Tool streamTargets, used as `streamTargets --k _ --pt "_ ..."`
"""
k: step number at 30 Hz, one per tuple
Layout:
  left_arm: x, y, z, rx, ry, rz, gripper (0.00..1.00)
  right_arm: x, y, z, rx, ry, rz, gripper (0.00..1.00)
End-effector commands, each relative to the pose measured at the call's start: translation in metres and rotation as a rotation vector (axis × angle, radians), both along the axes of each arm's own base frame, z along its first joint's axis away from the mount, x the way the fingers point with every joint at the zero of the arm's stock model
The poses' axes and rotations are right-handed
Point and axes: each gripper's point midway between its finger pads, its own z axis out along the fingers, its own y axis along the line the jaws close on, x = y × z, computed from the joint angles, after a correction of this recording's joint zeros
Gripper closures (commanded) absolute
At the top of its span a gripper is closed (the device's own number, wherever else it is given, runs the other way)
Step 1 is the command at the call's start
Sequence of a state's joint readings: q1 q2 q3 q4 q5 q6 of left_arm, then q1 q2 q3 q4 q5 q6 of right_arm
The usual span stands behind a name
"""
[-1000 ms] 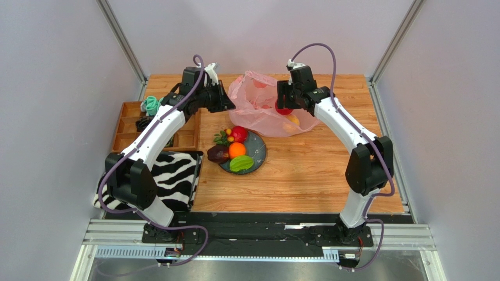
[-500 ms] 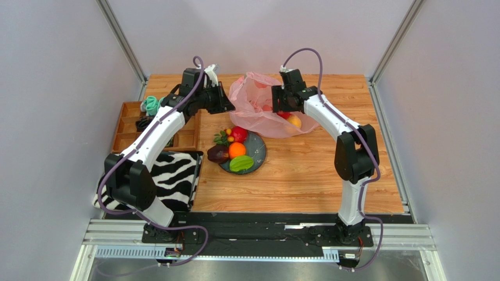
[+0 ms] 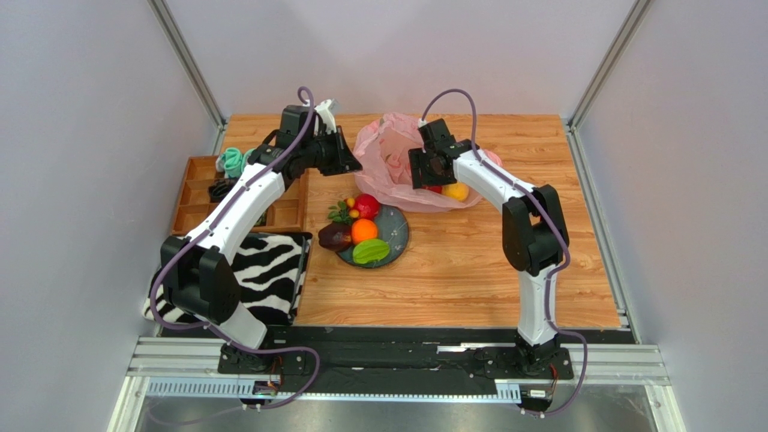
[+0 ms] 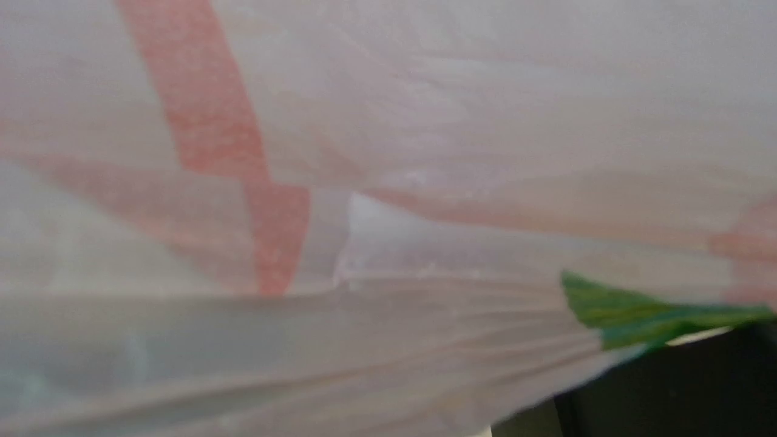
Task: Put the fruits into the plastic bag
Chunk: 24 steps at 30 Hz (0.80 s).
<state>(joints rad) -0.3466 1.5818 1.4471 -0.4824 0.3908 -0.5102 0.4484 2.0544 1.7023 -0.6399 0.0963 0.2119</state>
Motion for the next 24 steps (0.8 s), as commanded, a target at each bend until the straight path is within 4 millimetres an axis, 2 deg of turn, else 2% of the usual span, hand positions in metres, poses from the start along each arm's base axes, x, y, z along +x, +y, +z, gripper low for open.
streamTargets --k 1,2,5,14,24 --pt "-0.004 -0.002 0.017 -0.018 -0.047 -0.015 1.0 -0.003 -0.013 -0.01 -0.063 0.02 -0.012 0.54" --pt "-0.004 -0.002 0.017 -0.018 -0.047 -0.015 1.0 -0.004 -0.012 -0.01 -0.065 0.018 -0.01 0.47" --pt "-0.003 -0.003 0.016 -0.018 -0.045 -0.015 1.0 -0.003 -0.012 -0.007 -0.059 0.013 -0.007 0.35" --pt "0.0 -0.004 0.017 -0.018 -0.047 -0.018 1.0 0.002 -0.009 0.009 -0.037 -0.023 -0.011 0.16" --pt "0.002 -0.004 0.017 -0.016 -0.049 -0.019 1.0 0.003 0.01 0.06 0.097 -0.126 0.027 0.15"
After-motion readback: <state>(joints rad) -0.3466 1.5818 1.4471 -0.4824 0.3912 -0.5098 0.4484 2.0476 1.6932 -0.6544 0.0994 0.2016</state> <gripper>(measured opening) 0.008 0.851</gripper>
